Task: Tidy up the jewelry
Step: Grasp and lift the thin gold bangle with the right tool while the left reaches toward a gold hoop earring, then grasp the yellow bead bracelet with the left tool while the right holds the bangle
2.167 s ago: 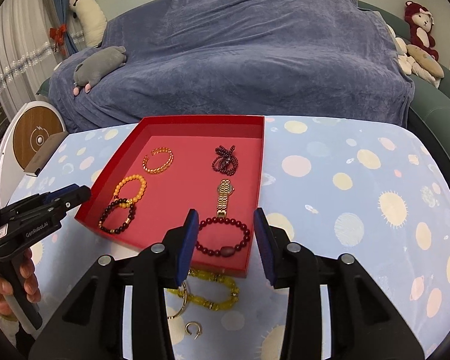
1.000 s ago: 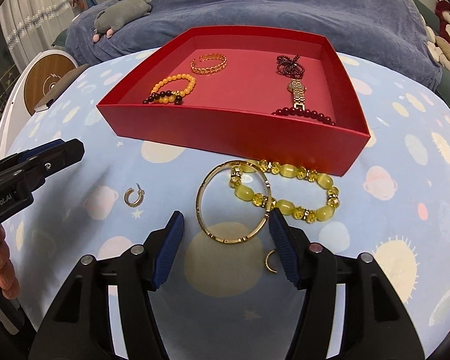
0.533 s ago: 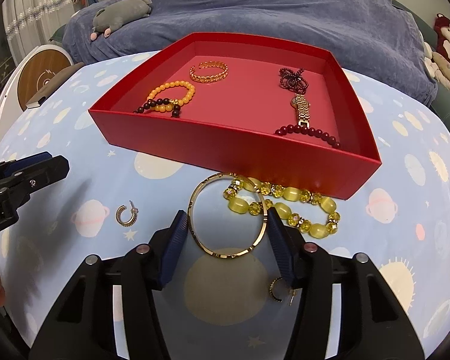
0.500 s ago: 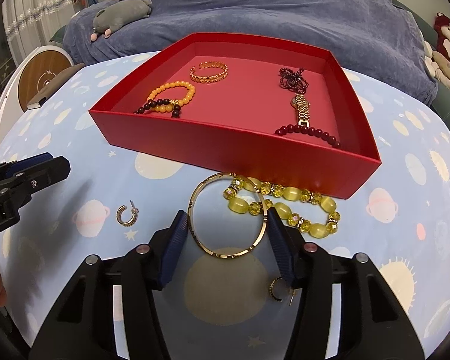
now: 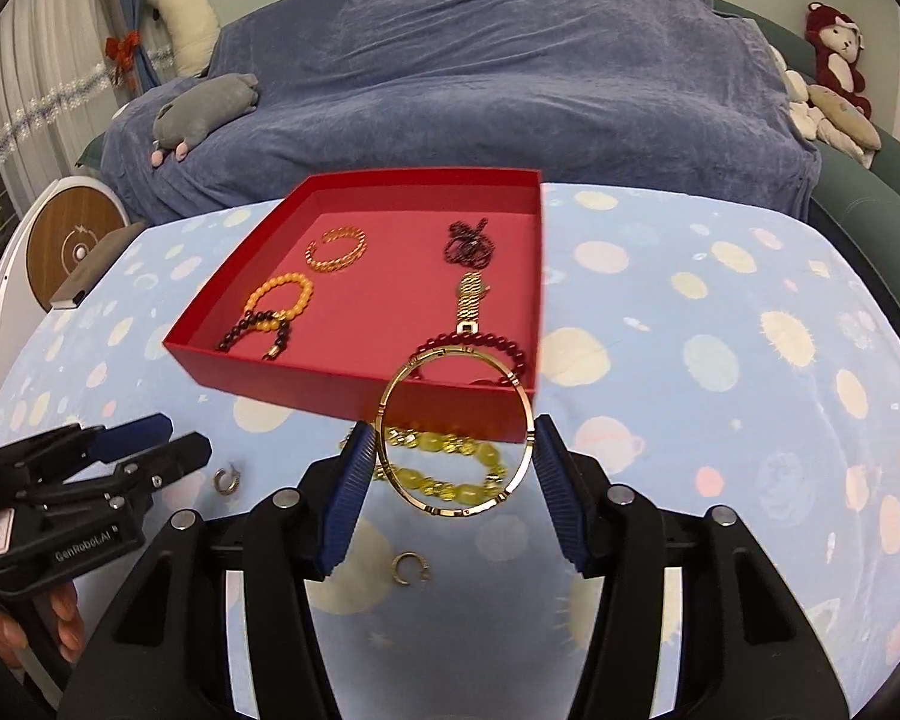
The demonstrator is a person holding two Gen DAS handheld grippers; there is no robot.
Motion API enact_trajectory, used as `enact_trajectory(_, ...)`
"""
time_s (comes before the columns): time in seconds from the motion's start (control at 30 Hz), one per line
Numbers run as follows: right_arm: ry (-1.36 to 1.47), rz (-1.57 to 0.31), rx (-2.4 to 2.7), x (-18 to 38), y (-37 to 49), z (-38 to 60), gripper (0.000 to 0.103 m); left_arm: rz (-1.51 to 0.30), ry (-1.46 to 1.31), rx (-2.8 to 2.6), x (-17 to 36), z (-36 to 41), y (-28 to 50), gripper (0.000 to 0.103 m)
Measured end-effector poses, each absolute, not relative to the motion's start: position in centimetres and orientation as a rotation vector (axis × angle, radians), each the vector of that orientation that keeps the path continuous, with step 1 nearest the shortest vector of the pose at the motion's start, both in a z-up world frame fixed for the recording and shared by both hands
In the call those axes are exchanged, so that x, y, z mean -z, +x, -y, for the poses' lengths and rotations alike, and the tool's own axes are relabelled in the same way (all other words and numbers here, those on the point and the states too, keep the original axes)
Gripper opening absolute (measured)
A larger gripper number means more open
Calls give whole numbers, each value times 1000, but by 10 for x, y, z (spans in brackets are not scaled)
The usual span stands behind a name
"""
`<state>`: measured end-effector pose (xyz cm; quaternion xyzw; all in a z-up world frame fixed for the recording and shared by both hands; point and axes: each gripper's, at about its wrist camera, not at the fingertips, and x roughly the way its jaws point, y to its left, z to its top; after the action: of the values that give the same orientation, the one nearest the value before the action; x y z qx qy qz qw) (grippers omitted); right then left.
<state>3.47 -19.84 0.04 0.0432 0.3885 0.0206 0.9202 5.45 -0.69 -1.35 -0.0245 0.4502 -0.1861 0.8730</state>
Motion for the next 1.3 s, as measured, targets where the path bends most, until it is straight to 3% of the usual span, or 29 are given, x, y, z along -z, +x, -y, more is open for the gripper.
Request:
enact_trajectory(0.53,135,-795,-5,1,13,246,51,-941,0,437,45,96,84,44)
enact_trajectory(0.63,143,-798,-8,1,13,248,51,-916,54,418,48,102,84,37)
enact_trajectory(0.77,137,-799,-16,1,13,245,51,-897,99,397,49,101,84,15)
enact_trajectory(0.87,133,-803,-21,2,13,242,51,-893,117,403,49,100,83,8)
enact_trajectory(1.3,122,-791,-64,-8,21,219,51,-906,25,437,26,67,67,7)
